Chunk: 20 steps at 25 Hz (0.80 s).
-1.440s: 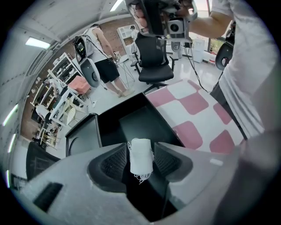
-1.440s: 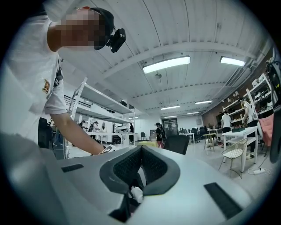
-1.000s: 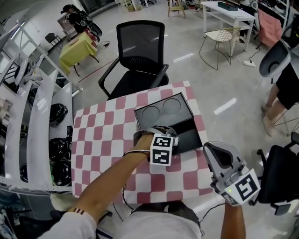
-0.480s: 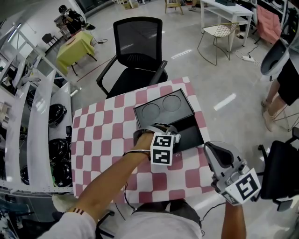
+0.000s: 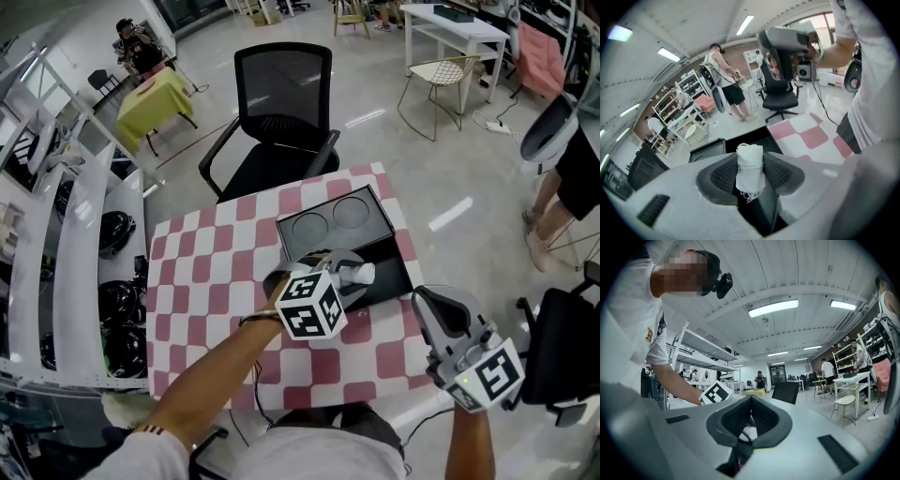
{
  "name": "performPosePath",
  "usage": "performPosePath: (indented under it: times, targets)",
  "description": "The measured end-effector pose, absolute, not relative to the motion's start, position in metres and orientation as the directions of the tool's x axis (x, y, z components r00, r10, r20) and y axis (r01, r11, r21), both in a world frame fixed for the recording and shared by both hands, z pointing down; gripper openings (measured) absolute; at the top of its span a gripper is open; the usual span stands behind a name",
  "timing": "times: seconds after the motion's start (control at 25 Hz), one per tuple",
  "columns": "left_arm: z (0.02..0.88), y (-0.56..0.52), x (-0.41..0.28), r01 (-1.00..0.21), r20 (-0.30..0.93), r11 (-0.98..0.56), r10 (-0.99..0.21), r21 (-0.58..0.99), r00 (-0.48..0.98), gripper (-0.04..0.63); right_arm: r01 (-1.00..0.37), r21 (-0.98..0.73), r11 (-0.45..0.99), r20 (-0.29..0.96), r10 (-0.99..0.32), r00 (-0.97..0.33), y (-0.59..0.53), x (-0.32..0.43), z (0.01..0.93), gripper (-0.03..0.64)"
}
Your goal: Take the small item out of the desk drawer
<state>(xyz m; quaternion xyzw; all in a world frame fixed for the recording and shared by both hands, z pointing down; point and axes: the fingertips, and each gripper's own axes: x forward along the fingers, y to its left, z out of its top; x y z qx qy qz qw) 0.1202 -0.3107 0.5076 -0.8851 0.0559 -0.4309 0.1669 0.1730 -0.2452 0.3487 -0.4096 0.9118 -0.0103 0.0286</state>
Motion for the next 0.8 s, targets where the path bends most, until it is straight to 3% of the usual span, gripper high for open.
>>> performPosePath:
  times: [0.16,0.36,0.8]
  targets:
    - [0.462,-0.306,0.123,-0.068,0.618,-0.944,-0.264,-0.322,0.741,0.183,-0.737,-0.027,0.676,-0.05,-0.737,-0.674,-0.245,0.165,0.341,0.012]
    - [0.39,-0.302,0.12,-0.216,0.375,-0.943,-0.302,-0.254,0.876,0.182,-0.724,-0.002,0.69,-0.07,-0.722,-0.689,-0.246,0.153,0.325,0.011]
    - [0.297,-0.277,0.085,-0.367,-0.022,-0.921,-0.368,-0.133,0.93,0.181,-0.7,0.024,0.714,-0.128,-0.692,-0.71,-0.242,0.125,0.293,0.012]
